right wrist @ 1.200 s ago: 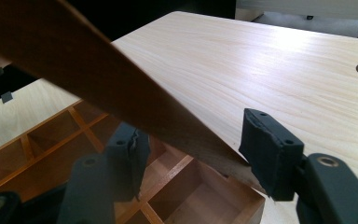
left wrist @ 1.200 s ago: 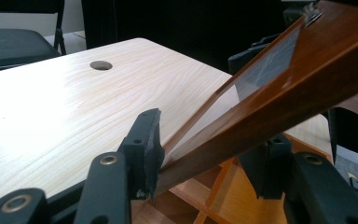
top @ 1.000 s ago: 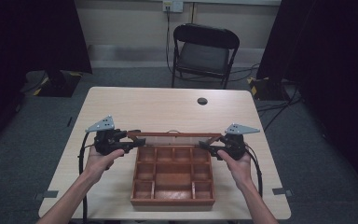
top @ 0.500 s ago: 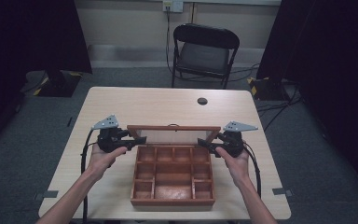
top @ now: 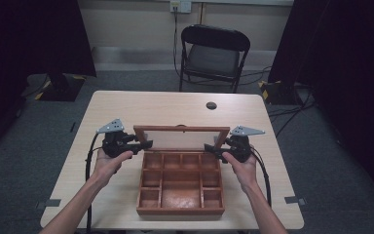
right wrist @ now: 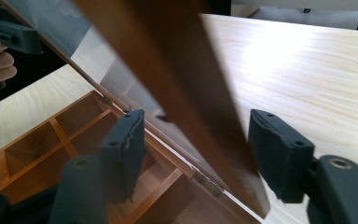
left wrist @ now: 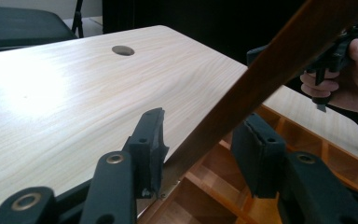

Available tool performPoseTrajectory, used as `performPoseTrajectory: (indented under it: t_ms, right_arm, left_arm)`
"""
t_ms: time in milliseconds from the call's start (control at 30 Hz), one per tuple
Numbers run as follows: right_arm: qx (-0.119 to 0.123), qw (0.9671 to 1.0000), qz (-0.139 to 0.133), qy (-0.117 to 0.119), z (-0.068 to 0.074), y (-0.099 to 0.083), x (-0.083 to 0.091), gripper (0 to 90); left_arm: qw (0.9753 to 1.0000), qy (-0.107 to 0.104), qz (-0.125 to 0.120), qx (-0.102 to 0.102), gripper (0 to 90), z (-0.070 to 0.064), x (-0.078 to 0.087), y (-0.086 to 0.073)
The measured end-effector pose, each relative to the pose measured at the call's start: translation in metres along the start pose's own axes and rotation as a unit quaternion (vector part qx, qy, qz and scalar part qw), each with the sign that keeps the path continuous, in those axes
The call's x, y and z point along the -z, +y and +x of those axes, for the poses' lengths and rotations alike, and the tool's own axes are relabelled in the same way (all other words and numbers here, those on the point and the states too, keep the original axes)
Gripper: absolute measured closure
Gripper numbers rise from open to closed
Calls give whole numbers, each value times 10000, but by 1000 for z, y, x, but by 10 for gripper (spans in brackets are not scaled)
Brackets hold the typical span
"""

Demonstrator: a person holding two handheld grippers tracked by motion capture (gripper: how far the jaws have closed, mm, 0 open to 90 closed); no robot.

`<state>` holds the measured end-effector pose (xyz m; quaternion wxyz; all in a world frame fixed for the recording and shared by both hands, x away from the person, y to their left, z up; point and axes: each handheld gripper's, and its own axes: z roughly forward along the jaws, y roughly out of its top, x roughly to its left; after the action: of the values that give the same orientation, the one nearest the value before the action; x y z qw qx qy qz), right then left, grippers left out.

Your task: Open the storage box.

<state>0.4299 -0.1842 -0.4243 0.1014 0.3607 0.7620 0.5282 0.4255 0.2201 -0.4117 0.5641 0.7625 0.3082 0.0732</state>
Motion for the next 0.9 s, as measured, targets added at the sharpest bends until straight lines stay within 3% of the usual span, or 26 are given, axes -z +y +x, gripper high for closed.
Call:
performPoseTrajectory:
  t_ms: [500, 900]
  right_arm:
    - [-49, 10000, 30, -43, -8, -1, -9, 415]
    - [-62, 9999, 68, -100, -15, -3, -16, 433]
  left_arm:
    - [9997, 97, 162, 124, 578, 13, -11, -8]
    - [9993, 177, 325, 78, 591, 22, -20, -15]
